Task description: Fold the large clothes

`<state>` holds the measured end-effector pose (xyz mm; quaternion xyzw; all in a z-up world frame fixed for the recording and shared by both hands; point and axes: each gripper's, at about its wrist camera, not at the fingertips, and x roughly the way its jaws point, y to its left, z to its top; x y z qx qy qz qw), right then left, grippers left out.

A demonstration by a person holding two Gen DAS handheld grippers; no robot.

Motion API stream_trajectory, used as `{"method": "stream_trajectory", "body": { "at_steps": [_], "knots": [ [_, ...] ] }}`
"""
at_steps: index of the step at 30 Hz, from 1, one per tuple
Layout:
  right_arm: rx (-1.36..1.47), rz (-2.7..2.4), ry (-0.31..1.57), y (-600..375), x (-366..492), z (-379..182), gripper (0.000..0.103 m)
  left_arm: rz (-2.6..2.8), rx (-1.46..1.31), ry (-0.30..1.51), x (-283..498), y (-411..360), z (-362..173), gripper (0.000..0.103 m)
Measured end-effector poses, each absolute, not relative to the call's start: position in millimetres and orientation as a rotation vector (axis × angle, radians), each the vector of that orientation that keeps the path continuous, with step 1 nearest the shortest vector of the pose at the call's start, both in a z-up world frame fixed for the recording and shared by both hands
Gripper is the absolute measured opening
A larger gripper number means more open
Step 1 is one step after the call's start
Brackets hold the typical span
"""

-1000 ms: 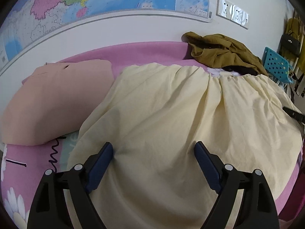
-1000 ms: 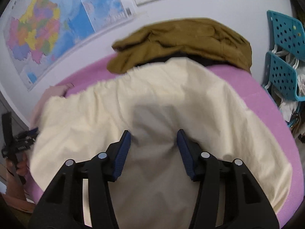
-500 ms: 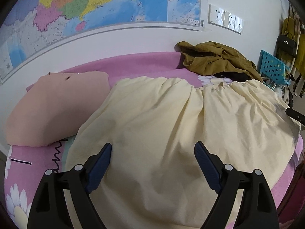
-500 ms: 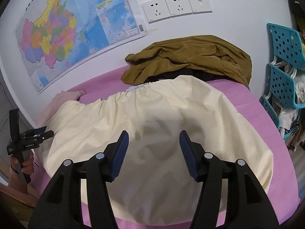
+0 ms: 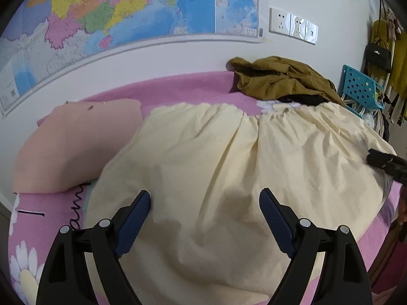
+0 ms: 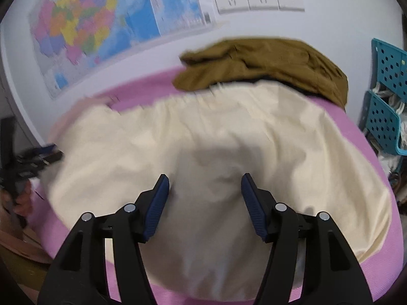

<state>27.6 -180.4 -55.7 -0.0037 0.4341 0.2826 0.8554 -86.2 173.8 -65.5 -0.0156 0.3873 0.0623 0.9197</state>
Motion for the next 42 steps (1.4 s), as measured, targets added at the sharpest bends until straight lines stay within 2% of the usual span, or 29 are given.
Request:
{"method": "stream_trajectory", "body": {
  "at_steps": [6,10,13,16,17,26,31,33,34,35,38,42],
  "knots": [
    [0.034,0.602,0.902,-192.9,22.0,-46.3,0.058,0.118,-0.093,0.849,-83.8,182.2,-82.1,0.084],
    [0.112,0.566,0.839,-232.4,11.8,-23.0,0.058,0.107,-0.086,0.837,-87.3,180.5,-79.2,0.085],
    [0.153,0.484,0.856,-262.6,11.0,-28.4,0.058,0.11,-0.09,0.844,-86.1,181.3,-82.8,0.085],
    [0.168,0.414,0.919,-281.9,17.3,-53.8,0.039,0.108,-0.092,0.846,-85.5,182.1,-85.0,0.086],
    [0.2,0.41,0.937,-286.4,19.0,-61.0,0.037,0.109,-0.09,0.848,-85.2,182.3,-86.0,0.086],
    [0.265,0.355,0.827,-317.2,2.0,-35.5,0.041,0.114,-0.107,0.841,-94.0,187.2,-84.0,0.086],
    [0.313,0.264,0.876,-343.7,4.0,-56.7,0.043,0.115,-0.107,0.842,-96.1,188.4,-86.0,0.086],
    [0.358,0.317,0.899,-343.6,7.3,-68.2,0.027,0.116,-0.102,0.845,-96.1,187.7,-86.8,0.086],
    [0.355,0.339,0.889,-342.1,7.6,-68.4,0.015,0.114,-0.103,0.845,-96.0,188.0,-87.3,0.086],
    [0.365,0.364,0.87,-343.4,9.0,-65.6,0.009,0.112,-0.106,0.845,-95.8,188.9,-87.6,0.086],
    [0.437,0.411,0.788,-357.7,12.4,-47.1,0.007,0.109,-0.122,0.847,-97.1,192.5,-89.2,0.086],
    [0.369,0.432,0.717,-345.4,18.5,-30.7,0.007,0.116,-0.118,0.853,-97.0,193.0,-92.2,0.086]
  ]
}}
